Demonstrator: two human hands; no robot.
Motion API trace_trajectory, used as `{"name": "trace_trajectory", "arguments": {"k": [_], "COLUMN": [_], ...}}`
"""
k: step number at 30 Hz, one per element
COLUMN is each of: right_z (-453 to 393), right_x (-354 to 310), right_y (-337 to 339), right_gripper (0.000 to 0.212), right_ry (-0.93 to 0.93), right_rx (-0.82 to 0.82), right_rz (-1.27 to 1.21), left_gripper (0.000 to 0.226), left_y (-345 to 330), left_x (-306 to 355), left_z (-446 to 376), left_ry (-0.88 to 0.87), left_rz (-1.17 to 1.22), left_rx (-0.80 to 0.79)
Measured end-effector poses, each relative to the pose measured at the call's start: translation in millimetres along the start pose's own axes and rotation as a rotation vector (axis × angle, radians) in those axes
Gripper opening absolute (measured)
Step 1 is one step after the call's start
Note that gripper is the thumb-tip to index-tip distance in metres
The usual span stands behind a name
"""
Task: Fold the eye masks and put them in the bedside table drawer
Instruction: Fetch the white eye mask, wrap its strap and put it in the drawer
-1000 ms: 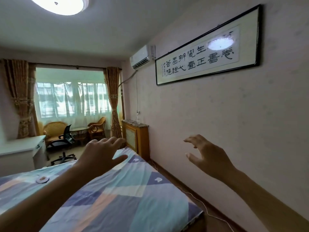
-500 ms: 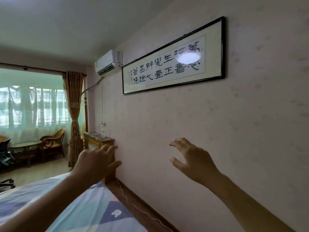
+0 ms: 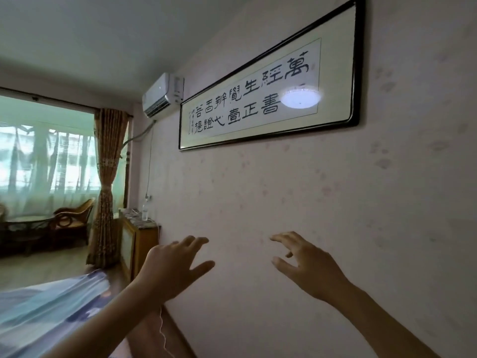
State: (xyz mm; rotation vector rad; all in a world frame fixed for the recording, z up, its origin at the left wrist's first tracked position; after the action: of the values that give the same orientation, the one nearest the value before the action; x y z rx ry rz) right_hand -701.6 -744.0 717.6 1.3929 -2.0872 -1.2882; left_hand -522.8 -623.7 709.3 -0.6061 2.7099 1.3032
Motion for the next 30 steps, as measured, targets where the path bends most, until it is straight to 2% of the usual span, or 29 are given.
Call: {"name": "trace_trajectory", "arguments": {"k": [6,15,22,30], "right_z": [-106,-275,-397,-535], "right_x": [24,47,52,39], "right_y": [-56,-139,-188,-294], "right_gripper": [0.044,0.053,0.055,0.058], "right_ry": [0.179,0.33,0.436,0.69], "right_rx": [-0.089,-0.133,-0.121,-0.089], "right_rz": [-0.144,-0.191,-0.196,-0.251], "left_gripper": [0.066,0.067,0.069,0.071], "left_y": [-43,-131,-209,-309], "left_x": [-29,-145,-189,-284], "left_z": [-64,-155,-238,-298], "left_ry": [0.064,0.251,0.277,0.363], "left_rz": [-0.097,-0.203,-0.144,-0.278], "left_rx": [-0.053,-0.086,-0.056,-0.097]}}
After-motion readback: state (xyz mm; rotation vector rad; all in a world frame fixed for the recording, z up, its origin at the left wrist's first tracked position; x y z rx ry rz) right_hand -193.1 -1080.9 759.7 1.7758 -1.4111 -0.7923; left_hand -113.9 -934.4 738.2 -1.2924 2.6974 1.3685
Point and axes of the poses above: each hand's wrist, its own z-axis away from the middle knuckle, its own y-axis out of the back of the hand, x = y × z, the point moved 10 cm from there along -z, towards the middle knuckle, and after that the axes turned 4 degrees about -y, right-handed, at the moved point
